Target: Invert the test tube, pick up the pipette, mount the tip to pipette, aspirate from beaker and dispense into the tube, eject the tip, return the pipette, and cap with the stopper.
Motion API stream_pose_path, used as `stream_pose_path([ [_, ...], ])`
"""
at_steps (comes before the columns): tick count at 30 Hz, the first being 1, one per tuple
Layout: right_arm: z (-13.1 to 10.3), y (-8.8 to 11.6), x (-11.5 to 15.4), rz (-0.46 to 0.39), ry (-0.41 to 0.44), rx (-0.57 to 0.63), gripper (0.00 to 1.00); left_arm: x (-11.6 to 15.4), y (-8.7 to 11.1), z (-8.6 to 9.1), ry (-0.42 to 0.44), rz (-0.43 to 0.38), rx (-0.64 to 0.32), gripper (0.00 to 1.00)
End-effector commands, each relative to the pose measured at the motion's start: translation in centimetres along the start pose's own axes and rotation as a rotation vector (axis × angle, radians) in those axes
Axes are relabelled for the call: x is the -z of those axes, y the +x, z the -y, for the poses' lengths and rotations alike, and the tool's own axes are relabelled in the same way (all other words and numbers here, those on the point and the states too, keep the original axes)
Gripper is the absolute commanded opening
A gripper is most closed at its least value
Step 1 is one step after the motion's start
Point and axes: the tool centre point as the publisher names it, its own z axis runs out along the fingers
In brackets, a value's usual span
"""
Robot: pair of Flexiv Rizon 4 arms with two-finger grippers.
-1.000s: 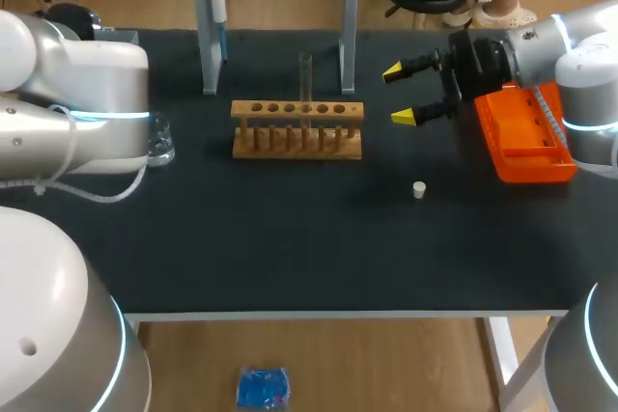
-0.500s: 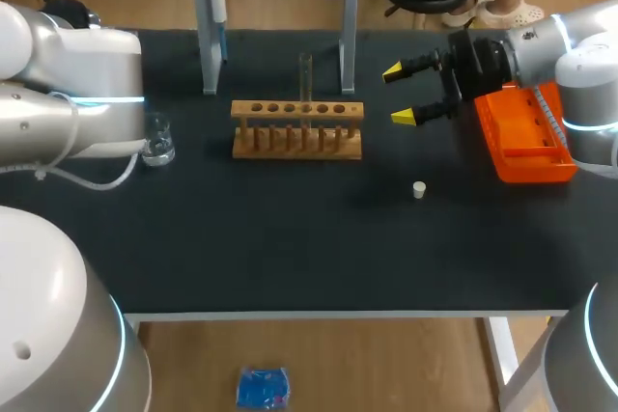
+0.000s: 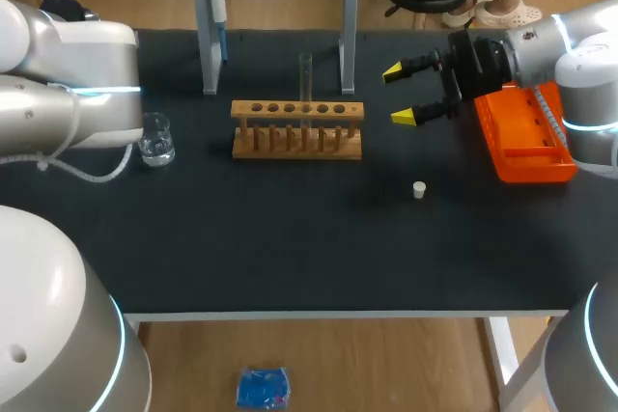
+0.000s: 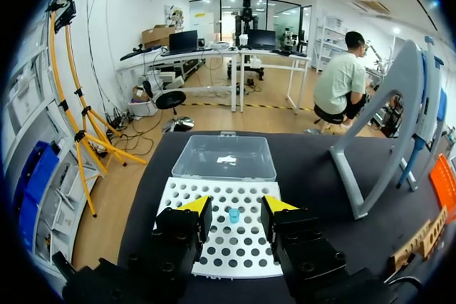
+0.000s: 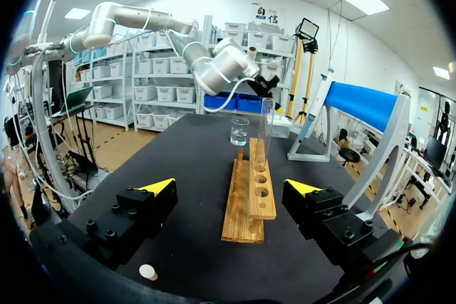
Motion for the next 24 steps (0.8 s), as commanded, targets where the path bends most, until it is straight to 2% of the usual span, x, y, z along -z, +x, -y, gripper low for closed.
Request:
stream_pose_path([
  [1, 0.02, 0.00, 0.05, -0.001, 0.000, 0.000, 1.00, -0.69, -0.10, -0.13, -0.005, 0.001, 0.005, 0.44],
  [24, 0.02, 0.00, 0.05, -0.001, 0.000, 0.000, 1.00, -1.32, 0.01, -0.92, -0.027, -0.001, 0.038, 0.33],
])
